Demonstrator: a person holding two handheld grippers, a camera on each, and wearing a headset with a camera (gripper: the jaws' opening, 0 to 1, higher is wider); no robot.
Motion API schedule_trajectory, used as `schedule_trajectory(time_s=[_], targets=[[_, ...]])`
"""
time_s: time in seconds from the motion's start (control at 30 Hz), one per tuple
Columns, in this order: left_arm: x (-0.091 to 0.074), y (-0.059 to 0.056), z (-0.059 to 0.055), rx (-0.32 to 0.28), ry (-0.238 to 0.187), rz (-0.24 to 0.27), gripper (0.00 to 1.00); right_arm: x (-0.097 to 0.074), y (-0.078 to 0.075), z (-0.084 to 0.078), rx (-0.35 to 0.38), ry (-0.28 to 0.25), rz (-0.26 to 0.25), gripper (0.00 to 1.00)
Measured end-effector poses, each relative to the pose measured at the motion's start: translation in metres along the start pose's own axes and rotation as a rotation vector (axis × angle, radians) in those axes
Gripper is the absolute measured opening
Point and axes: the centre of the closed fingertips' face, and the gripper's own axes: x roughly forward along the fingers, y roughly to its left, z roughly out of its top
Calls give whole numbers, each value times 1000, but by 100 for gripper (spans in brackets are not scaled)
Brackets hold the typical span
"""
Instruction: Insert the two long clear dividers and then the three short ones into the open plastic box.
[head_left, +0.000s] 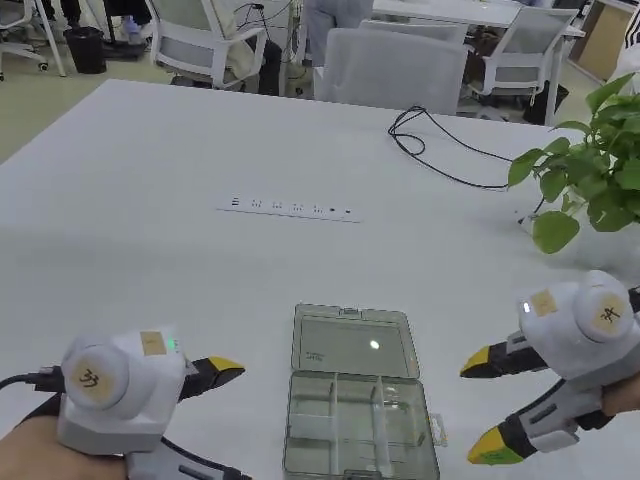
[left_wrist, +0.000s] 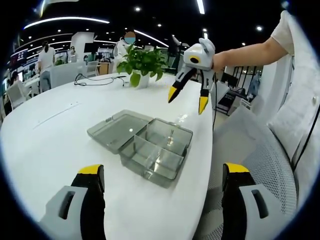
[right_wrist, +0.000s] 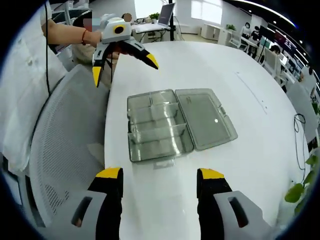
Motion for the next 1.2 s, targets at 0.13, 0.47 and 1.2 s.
schedule_trajectory(time_s=[0.13, 0.47, 1.2], targets=[[0, 1, 0, -2, -1, 3, 100, -1, -1, -21, 12, 35, 9, 62], [-1, 2, -2, -7, 8, 6, 100, 14, -5, -68, -49, 163, 33, 60], [-1, 5, -2, -20, 5, 9, 100, 40, -19, -102, -179, 313, 14, 45]])
